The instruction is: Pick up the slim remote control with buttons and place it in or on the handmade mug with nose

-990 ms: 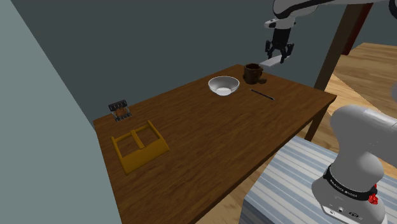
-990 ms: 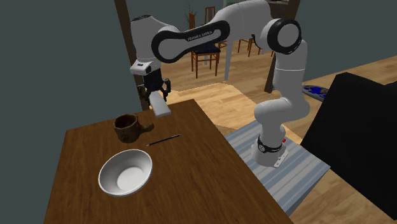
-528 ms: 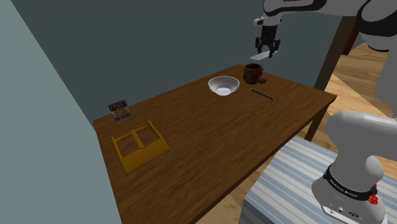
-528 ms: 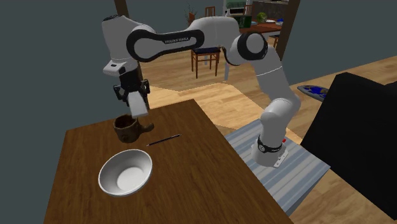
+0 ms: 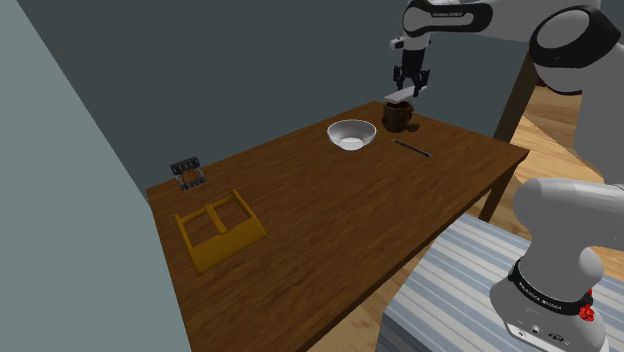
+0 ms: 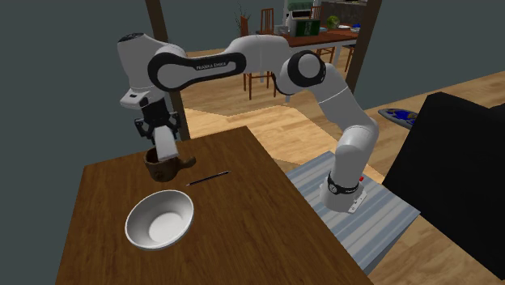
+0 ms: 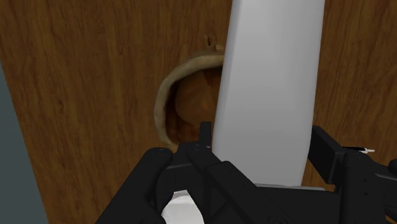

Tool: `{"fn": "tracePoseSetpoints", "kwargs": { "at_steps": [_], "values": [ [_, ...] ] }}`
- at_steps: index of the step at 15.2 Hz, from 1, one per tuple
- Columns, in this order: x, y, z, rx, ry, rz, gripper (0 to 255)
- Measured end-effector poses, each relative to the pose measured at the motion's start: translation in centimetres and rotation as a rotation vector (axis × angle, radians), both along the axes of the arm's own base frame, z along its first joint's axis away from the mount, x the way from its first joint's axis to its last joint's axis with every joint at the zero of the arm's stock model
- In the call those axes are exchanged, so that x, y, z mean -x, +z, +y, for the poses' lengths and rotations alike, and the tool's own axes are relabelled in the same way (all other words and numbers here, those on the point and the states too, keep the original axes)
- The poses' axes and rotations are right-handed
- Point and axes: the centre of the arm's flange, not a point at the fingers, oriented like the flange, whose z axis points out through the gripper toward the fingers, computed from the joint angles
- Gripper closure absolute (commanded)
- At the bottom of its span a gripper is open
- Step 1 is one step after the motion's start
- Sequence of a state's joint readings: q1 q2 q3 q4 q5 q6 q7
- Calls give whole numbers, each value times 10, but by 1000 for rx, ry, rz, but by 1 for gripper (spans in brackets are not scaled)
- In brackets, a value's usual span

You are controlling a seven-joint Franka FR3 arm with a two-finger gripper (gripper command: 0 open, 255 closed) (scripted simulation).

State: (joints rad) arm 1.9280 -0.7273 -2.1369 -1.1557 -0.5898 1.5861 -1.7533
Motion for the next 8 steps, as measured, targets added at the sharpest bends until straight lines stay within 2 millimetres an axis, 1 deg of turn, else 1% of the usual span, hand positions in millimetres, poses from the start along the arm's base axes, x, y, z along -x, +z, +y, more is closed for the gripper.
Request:
{"fn": "tracePoseSetpoints", "kwargs": {
  "at_steps": [6, 8],
  "values": [
    [2, -33, 0, 0, 0, 0, 255],
    [1, -39, 0, 0, 0, 0, 255]
  ]
}}
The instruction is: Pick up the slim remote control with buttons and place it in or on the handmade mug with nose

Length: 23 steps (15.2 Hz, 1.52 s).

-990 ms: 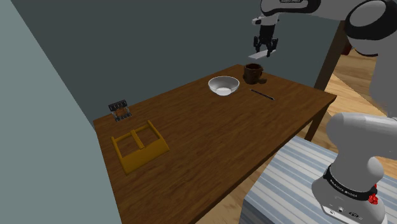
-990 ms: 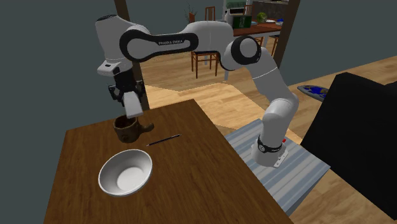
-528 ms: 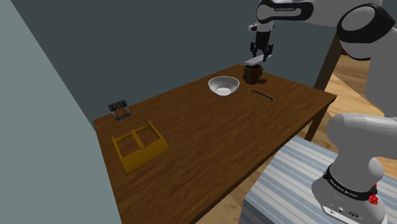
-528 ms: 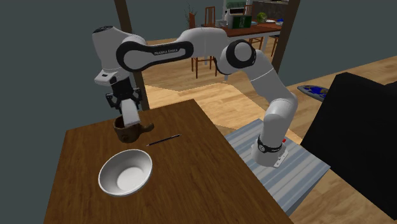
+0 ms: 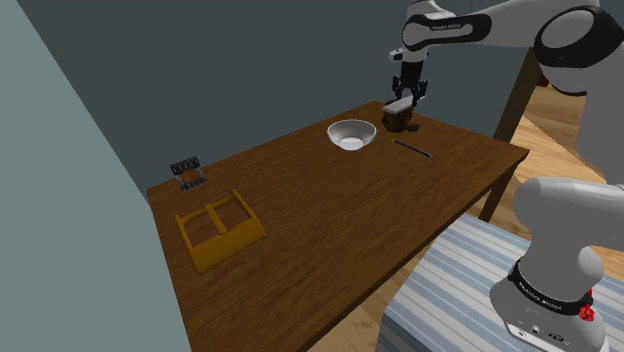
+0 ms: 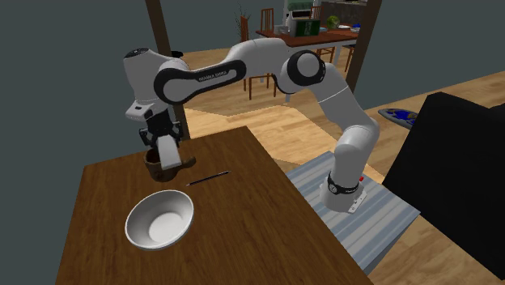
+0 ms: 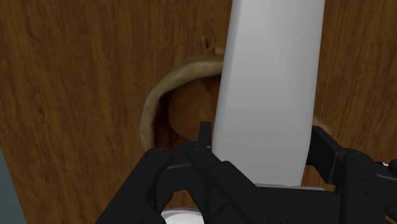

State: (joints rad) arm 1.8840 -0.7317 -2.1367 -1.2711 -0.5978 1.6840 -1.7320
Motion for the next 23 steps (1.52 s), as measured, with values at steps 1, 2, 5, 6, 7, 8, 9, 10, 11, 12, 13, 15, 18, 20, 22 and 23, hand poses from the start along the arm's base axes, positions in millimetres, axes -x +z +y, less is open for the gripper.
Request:
{"fn": "tracePoseSetpoints", "kwargs": {
  "at_steps": [1, 2, 5, 6, 7, 8, 9, 10, 11, 12, 13, 15, 18, 20, 22, 23],
  "values": [
    [0, -1, 0, 0, 0, 0, 255],
    [0, -1, 0, 1, 0, -1, 255],
    [0, -2, 0, 1, 0, -1, 255],
    [0, -2, 0, 1, 0, -1, 255],
    [0, -2, 0, 1, 0, -1, 0],
    [0, -2, 0, 1, 0, -1, 0],
    [0, -2, 0, 1, 0, -1, 0],
    [0, -2, 0, 0, 0, -1, 0],
    [0, -2, 0, 0, 0, -1, 0],
    [0, -2, 0, 0, 0, -1, 0],
    [0, -2, 0, 0, 0, -1, 0],
    [-1, 12, 0, 1, 0, -1, 0],
    [-1, 43, -1, 1, 0, -2, 0],
    [0, 46, 0, 1, 0, -1, 0],
    [0, 47, 0, 1, 0, -1, 0],
    [0, 48, 0, 1, 0, -1, 0]
  ]
}}
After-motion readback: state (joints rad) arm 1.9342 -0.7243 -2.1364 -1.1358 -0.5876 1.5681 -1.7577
